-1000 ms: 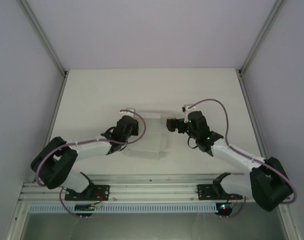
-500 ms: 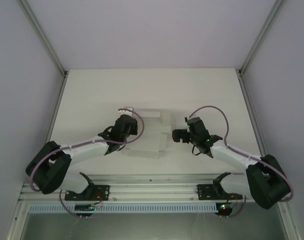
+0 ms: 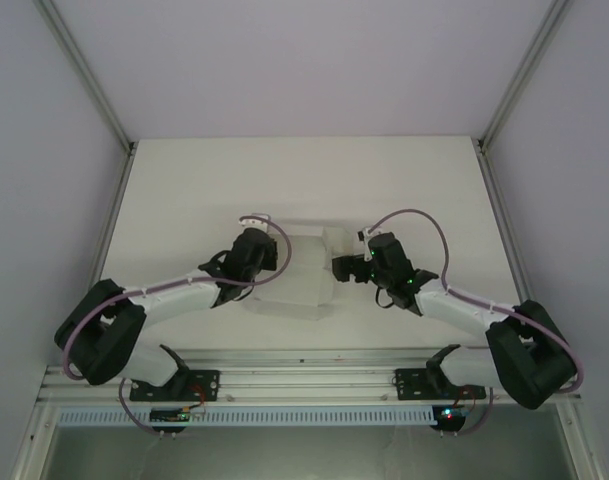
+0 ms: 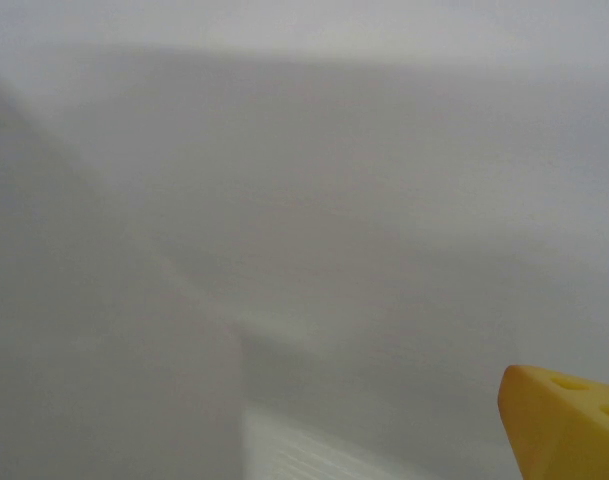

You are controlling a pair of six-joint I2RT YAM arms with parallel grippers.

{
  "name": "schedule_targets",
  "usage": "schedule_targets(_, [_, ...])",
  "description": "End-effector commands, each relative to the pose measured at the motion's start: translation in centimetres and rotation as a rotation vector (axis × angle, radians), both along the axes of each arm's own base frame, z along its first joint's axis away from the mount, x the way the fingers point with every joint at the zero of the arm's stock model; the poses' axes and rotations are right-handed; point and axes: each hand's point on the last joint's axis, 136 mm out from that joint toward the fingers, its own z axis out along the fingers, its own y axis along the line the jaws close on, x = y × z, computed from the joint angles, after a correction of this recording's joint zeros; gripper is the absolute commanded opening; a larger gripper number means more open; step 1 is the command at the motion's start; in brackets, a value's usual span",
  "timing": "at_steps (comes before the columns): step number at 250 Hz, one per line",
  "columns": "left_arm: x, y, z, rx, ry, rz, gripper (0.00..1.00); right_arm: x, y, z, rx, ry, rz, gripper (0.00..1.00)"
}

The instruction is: Assemble paper box

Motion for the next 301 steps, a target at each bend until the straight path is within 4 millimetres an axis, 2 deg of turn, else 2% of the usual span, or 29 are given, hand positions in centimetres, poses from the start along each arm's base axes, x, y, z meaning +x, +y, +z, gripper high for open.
schedule_targets(1, [0.5, -1.4, 1.5, -0.053, -0.018, -0.024, 0.0, 0.8, 1.3, 2.2, 0.036, -0.067, 0.036, 0.99])
schedule_targets(57, [0.4, -2.4, 1.5, -0.08, -0.008, -0.06, 0.0, 1.5, 2.4, 2.5, 0.032, -0.091, 0.046, 0.99])
schedule_targets(136, [0.1, -3.1, 1.8, -0.123, -0.002, -0.091, 0.0, 1.7, 4.1, 0.0, -0.049, -0.039, 0.067, 0.99])
schedule_targets(182, [0.2, -2.9, 1.6, -0.114, 0.0, -0.08, 0.0, 1.4, 4.5, 0.0, -0.04, -0.033, 0.087, 0.99])
schedule_targets(217, [0.3, -2.3, 1.2, -0.093, 0.007, -0.057, 0.0, 0.4, 3.7, 0.1, -0.042, -0.021, 0.091, 0.99])
schedule_targets(301, [0.6, -1.3, 0.6, -0.109, 0.038, -0.038, 0.0, -2.9, 0.6, 3.0, 0.031, -0.037, 0.146, 0.99])
